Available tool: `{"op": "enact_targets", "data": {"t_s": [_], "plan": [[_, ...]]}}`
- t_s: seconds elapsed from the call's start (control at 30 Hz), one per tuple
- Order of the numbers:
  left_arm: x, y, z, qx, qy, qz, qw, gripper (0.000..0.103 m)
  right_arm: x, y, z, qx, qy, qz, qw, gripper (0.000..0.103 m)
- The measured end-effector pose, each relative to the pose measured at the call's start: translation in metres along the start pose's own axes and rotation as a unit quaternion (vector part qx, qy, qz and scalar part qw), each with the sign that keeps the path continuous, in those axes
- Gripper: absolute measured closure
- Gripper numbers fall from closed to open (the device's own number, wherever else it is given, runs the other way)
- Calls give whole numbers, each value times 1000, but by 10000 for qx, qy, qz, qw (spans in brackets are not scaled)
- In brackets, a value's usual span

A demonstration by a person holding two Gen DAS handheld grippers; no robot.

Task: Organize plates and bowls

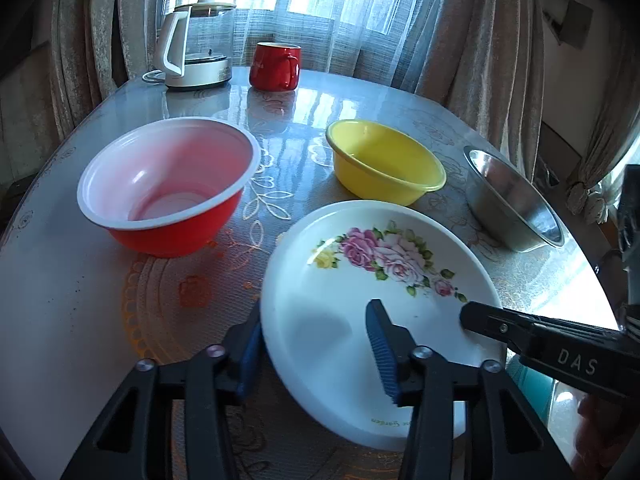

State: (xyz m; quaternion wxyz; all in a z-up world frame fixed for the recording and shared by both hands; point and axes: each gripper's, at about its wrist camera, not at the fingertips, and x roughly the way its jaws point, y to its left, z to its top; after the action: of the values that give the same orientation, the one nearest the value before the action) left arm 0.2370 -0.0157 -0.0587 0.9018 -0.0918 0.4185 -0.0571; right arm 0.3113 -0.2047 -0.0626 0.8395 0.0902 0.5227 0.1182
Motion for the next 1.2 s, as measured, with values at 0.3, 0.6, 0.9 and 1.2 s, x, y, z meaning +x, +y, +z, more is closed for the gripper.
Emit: {"op": "enact_targets", "data": {"t_s": [0.3, 0.6, 0.9, 1.2], "plan": [[-2, 3, 0, 40, -32, -80, 10000, 63, -16, 18, -16, -329, -329, -449, 9979, 87], [-11, -1, -1, 160, -216, -243, 9993, 63, -40, 20, -33, -288, -633, -440, 9966, 86], [-23, -10, -4, 334, -501, -508, 9969, 64, -60, 20, -45, -261, -882, -539, 9943, 85], [-43, -19, -8, 395, -850, -854, 9919, 64, -90, 18, -62, -294, -1205, -665, 9900, 85]]}}
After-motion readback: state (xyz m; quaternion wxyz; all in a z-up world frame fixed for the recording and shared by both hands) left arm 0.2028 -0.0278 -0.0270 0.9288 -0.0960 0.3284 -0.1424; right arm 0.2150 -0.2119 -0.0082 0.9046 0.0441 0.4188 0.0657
